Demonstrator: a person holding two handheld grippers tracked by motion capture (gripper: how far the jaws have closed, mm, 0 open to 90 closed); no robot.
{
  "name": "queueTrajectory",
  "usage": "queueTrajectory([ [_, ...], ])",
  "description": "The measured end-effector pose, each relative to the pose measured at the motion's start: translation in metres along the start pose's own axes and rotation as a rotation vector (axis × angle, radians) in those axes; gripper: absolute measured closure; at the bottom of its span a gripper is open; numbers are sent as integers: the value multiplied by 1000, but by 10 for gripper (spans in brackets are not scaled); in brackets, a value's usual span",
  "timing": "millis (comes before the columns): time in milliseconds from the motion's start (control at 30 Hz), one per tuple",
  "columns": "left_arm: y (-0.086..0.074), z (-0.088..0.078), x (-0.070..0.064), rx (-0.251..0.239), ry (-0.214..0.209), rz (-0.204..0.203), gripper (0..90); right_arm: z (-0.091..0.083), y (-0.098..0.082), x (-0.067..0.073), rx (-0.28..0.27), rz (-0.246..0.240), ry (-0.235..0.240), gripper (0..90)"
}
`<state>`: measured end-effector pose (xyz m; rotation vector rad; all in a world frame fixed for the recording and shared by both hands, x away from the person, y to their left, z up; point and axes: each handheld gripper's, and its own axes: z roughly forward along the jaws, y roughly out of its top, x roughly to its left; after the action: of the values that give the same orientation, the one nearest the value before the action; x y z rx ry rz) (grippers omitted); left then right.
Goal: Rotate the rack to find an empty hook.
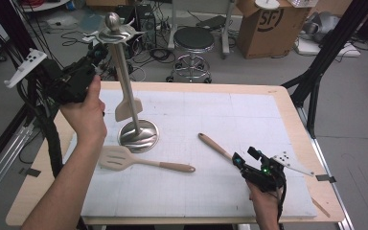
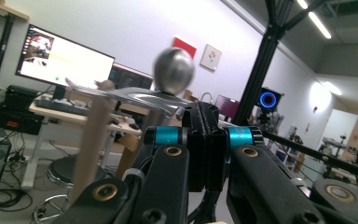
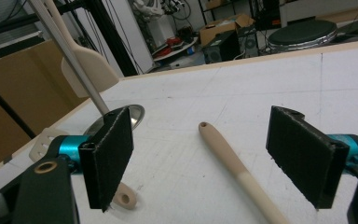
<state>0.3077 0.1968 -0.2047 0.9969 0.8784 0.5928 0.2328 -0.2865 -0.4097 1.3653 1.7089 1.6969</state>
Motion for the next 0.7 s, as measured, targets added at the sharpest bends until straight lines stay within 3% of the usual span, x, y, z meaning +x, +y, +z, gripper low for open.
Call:
queueTrajectory([
  [300,7,-2,19,2,38,-1,898,0,0,0,3,-4,0,222],
  [700,12,-5,28,12,41,-4,898,0,-1,0,4,-1,-1,223],
])
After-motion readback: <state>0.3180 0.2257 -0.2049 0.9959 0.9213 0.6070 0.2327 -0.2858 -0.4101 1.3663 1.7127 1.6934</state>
